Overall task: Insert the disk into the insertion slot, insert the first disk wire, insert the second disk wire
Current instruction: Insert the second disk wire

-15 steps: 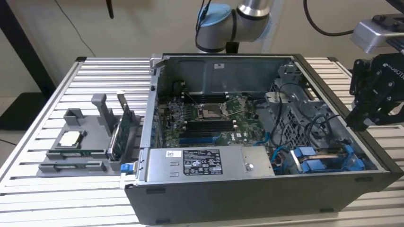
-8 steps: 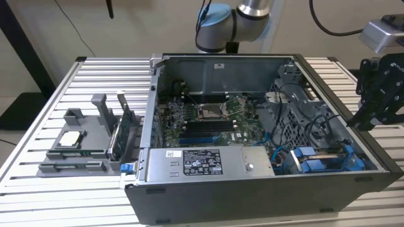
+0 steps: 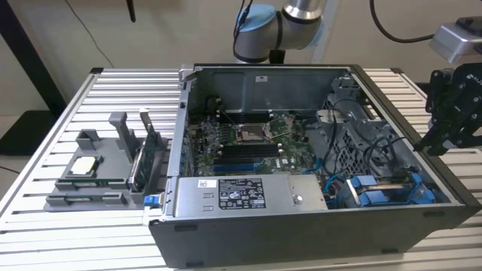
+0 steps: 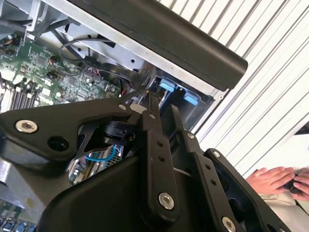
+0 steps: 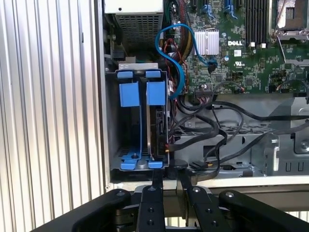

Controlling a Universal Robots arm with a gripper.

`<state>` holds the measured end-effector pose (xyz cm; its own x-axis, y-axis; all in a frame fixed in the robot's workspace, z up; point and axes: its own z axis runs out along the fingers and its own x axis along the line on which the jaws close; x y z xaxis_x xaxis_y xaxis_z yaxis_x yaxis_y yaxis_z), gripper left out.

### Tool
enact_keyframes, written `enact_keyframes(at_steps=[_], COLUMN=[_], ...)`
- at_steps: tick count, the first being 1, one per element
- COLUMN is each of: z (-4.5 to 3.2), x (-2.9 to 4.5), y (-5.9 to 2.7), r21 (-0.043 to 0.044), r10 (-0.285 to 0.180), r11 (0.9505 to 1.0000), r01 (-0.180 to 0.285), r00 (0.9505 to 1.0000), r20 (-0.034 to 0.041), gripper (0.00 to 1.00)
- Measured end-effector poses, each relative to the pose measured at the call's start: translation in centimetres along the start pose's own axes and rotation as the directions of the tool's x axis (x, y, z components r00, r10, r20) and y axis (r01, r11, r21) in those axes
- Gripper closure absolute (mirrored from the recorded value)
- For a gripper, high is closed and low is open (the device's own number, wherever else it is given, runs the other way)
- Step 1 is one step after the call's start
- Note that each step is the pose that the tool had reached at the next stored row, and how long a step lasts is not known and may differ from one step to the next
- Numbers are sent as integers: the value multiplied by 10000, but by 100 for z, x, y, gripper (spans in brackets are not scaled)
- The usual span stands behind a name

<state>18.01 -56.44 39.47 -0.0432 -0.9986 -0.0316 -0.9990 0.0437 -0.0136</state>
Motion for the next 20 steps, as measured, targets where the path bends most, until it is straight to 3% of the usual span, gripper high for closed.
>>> enact_keyframes(at_steps=[7,20], z=[19,81], x=[-14,-126], y=[-1,-26], r21=[0,-3], r10=[0,1], r11=[10000,10000], r01=[0,-1], r00=[10000,10000], r20=[-2,63], gripper=[73,73])
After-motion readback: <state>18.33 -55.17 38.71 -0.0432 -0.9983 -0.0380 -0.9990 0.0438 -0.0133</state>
